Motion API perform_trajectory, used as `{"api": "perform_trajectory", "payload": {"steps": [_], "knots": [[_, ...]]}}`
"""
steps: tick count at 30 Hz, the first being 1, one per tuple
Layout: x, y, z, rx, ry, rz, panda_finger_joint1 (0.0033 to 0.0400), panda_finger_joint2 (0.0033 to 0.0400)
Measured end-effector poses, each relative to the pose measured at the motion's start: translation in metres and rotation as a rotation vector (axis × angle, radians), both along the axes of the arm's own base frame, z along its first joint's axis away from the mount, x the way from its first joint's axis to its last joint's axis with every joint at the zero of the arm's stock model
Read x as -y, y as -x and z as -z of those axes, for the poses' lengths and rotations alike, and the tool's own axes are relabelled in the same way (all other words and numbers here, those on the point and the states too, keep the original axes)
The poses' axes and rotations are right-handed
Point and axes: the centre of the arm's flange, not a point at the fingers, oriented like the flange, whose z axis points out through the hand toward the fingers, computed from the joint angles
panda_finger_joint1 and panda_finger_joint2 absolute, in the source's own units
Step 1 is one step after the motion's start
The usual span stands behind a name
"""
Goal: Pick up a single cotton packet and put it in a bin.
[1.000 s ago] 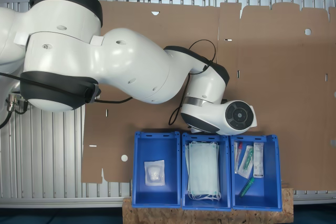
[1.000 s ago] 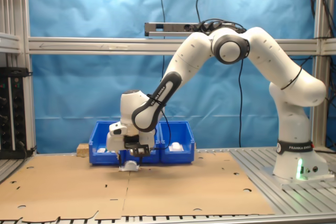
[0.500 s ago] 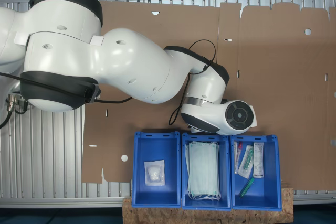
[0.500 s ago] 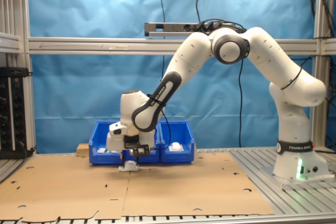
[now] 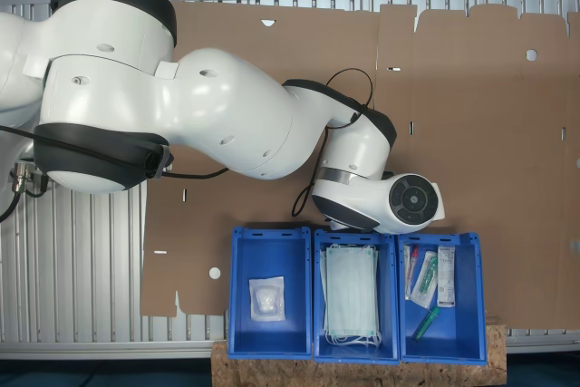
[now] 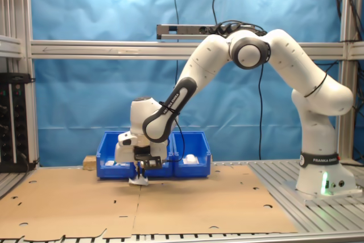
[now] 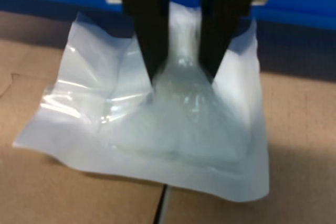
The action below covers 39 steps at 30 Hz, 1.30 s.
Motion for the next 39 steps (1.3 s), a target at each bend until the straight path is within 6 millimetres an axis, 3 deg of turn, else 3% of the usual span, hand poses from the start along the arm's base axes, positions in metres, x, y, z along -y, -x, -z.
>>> {"api": "perform_trajectory", "payload": {"steps": [4, 5, 24, 31, 39], "knots": [[0.000, 0.000, 0.000, 0.000, 0.000, 0.000, 0.0114, 0.0114], [0.000, 0.000, 0.000, 0.000, 0.000, 0.000, 0.0034, 0.0034], [-0.002, 0.001, -0.006, -0.013, -0.013, 0.004, 0.0034, 0.0034], [-0.007, 0.001, -0.027, -0.040, -0.047, 0.013, 0.0035, 0.0035], [-0.025, -0.002, -0.075, -0.046, -0.099, 0.004, 0.0035, 0.0035]]}}
